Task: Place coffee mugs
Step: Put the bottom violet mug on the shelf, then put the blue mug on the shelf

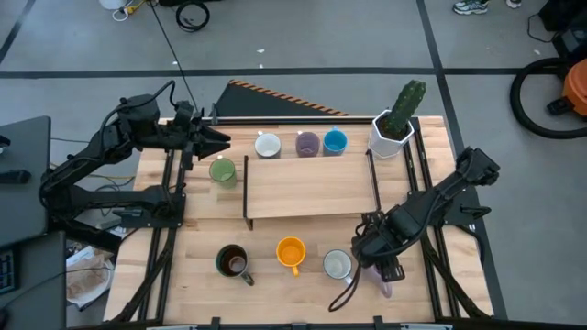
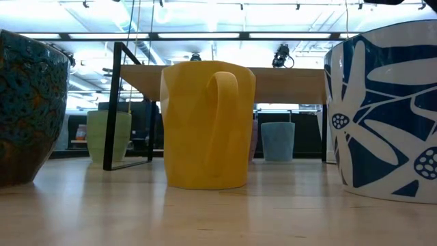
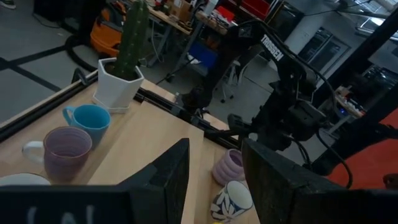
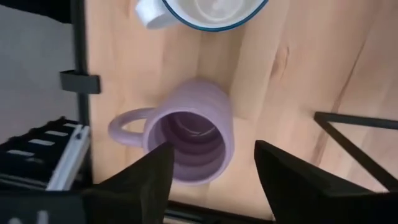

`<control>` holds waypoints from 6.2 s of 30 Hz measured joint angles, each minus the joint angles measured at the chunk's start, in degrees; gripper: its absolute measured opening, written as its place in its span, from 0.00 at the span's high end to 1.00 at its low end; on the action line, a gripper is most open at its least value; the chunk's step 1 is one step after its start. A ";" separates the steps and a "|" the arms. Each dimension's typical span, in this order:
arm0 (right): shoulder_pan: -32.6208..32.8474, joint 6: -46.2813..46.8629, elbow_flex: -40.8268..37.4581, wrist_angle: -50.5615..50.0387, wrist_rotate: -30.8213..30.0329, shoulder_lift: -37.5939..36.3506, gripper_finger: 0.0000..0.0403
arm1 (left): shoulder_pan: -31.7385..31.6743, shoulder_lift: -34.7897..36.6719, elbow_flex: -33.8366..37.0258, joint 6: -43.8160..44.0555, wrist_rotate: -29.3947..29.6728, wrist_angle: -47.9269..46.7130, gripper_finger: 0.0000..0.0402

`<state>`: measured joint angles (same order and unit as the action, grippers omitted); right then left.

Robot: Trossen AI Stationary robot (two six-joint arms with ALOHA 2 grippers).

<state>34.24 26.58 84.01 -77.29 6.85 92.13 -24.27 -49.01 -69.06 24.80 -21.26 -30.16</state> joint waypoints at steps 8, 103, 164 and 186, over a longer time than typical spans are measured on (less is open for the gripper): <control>2.75 -2.31 -4.80 1.18 -2.40 2.07 0.48 | 0.02 0.00 0.00 0.02 0.00 -0.78 0.62; -31.89 -40.29 19.44 -12.76 -14.92 -2.98 0.89 | 0.00 -0.09 0.02 7.65 0.66 -1.02 0.62; -35.33 -34.49 21.46 -12.68 -17.33 -7.11 0.58 | 0.02 -0.09 0.02 7.52 3.69 -1.08 0.62; -62.10 -49.51 22.05 -1.15 -9.10 5.69 0.60 | -0.04 -1.42 0.04 5.03 10.45 -1.56 0.62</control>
<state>-27.85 -22.93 106.06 -78.44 -2.25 97.82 -24.32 -50.43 -69.01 29.82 -10.81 -31.72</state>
